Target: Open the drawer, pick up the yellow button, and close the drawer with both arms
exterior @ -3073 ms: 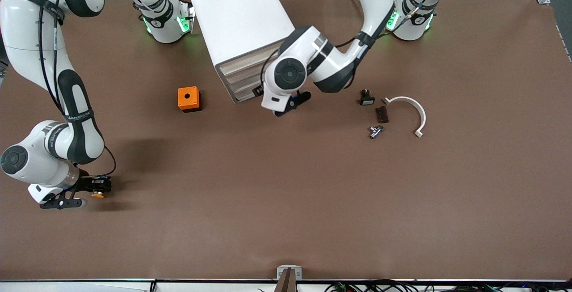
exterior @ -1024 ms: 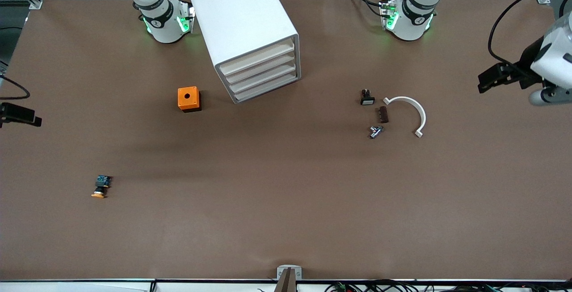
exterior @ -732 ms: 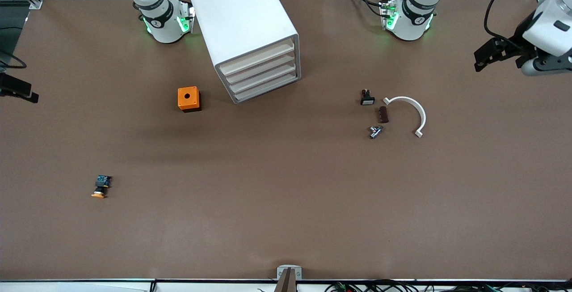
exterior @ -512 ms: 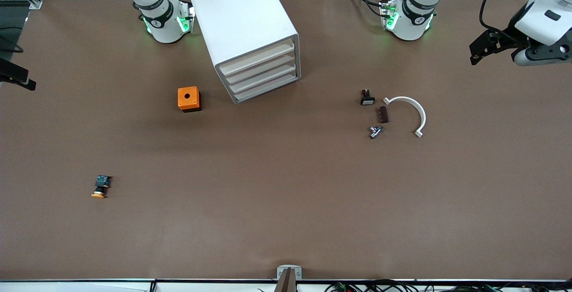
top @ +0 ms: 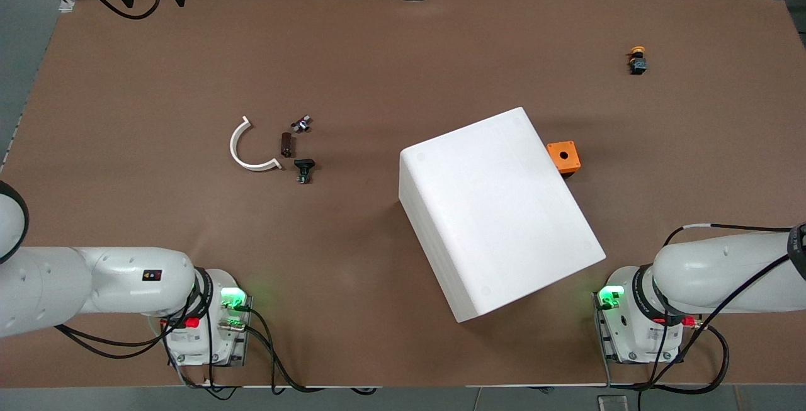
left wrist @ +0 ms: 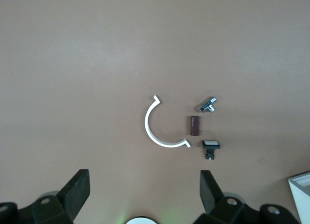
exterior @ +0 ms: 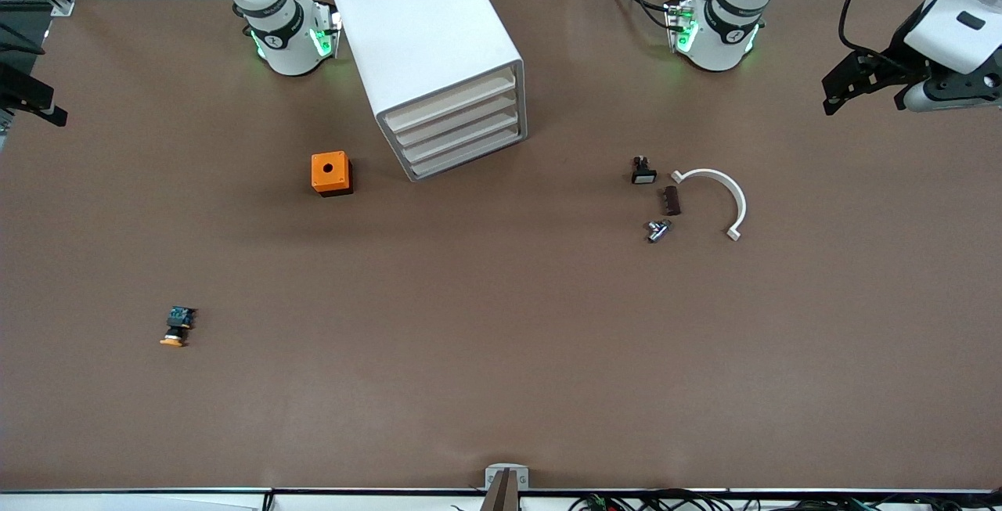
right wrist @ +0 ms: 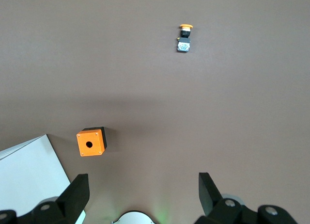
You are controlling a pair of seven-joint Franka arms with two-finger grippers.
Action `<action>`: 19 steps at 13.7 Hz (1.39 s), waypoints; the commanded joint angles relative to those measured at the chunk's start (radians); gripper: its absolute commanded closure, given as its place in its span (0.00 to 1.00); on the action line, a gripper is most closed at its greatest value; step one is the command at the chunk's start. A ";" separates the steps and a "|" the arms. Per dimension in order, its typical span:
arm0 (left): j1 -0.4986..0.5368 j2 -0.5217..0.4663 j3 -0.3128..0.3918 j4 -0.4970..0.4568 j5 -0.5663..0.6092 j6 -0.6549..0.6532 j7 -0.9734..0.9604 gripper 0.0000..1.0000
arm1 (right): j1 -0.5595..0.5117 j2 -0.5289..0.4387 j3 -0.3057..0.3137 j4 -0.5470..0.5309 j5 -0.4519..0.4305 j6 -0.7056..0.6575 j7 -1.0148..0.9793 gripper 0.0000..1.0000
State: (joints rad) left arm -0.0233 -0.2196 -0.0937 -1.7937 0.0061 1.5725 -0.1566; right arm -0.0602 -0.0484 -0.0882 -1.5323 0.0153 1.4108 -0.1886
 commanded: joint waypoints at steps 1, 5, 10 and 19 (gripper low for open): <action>0.016 0.008 0.000 0.011 -0.021 0.004 0.029 0.00 | 0.043 -0.044 0.001 -0.045 -0.021 0.019 0.006 0.00; 0.019 0.068 -0.001 0.089 -0.005 -0.029 0.022 0.00 | 0.046 -0.070 -0.002 -0.069 -0.023 0.017 0.012 0.00; 0.014 0.075 -0.001 0.105 0.032 -0.048 0.055 0.00 | 0.046 -0.087 -0.001 -0.091 -0.023 0.028 0.017 0.00; 0.017 0.085 -0.001 0.131 0.031 -0.077 0.058 0.00 | 0.046 -0.091 0.001 -0.092 -0.023 0.023 0.055 0.00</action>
State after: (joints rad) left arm -0.0150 -0.1503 -0.0895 -1.6976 0.0197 1.5278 -0.1185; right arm -0.0222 -0.1070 -0.0880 -1.5929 0.0104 1.4228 -0.1561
